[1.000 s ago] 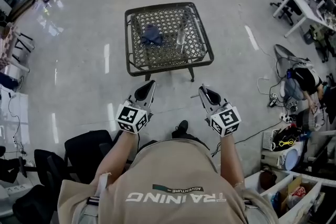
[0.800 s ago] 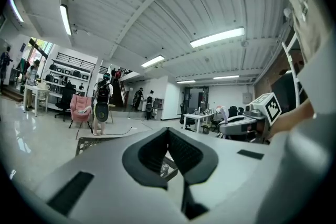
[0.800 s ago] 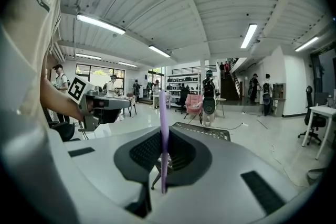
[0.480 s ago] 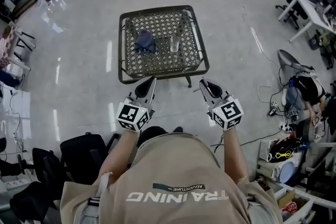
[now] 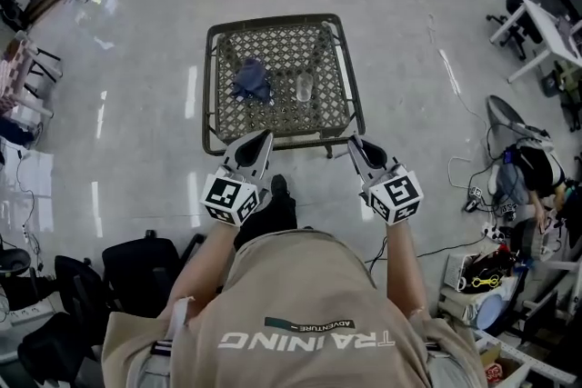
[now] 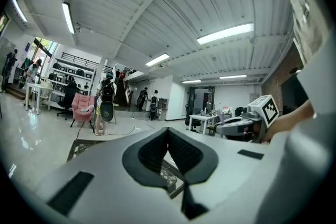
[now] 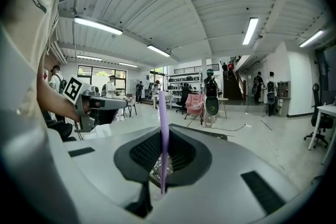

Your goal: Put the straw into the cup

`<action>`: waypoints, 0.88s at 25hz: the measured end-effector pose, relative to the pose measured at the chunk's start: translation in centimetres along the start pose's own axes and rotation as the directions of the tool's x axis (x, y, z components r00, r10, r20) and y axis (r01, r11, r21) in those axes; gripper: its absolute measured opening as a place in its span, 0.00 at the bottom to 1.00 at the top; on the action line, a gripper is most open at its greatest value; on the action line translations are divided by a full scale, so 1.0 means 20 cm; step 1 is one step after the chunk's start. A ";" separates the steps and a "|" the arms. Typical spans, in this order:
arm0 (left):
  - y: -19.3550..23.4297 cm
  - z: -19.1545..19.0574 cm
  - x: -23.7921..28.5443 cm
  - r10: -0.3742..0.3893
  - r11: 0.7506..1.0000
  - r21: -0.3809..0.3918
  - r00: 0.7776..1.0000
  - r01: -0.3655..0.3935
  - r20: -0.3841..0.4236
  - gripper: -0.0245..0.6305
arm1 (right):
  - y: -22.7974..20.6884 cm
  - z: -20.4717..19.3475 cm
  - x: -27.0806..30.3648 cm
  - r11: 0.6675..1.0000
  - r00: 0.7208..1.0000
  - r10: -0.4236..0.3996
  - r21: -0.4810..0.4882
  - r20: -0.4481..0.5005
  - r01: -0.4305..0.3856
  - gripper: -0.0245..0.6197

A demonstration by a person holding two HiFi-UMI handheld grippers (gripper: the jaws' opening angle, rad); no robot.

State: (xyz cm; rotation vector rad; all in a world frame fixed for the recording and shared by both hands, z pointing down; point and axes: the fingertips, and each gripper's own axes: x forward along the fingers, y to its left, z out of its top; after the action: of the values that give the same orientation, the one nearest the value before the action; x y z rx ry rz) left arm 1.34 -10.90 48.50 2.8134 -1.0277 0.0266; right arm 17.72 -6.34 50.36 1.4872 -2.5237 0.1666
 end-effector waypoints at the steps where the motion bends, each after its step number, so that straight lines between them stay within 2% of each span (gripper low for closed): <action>1: 0.02 -0.01 0.04 -0.004 1.000 -0.003 1.000 0.004 -0.003 0.06 | -0.03 0.00 0.03 1.000 1.000 -0.004 0.000 -0.002 0.004 0.08; 9: 0.22 0.09 0.35 -0.050 0.999 -0.001 0.999 0.050 -0.006 0.06 | -0.29 0.12 0.26 0.999 0.999 -0.039 -0.004 -0.008 0.038 0.08; 22: 0.56 0.15 0.65 -0.124 0.992 -0.005 0.992 0.124 -0.036 0.06 | -0.51 0.26 0.65 0.995 0.995 -0.095 -0.003 -0.015 0.095 0.08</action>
State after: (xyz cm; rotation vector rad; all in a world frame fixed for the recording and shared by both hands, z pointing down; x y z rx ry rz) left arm 3.97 -28.21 47.80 2.8569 -0.8435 0.0628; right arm 20.02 -23.40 48.21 1.5952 -2.4338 0.1592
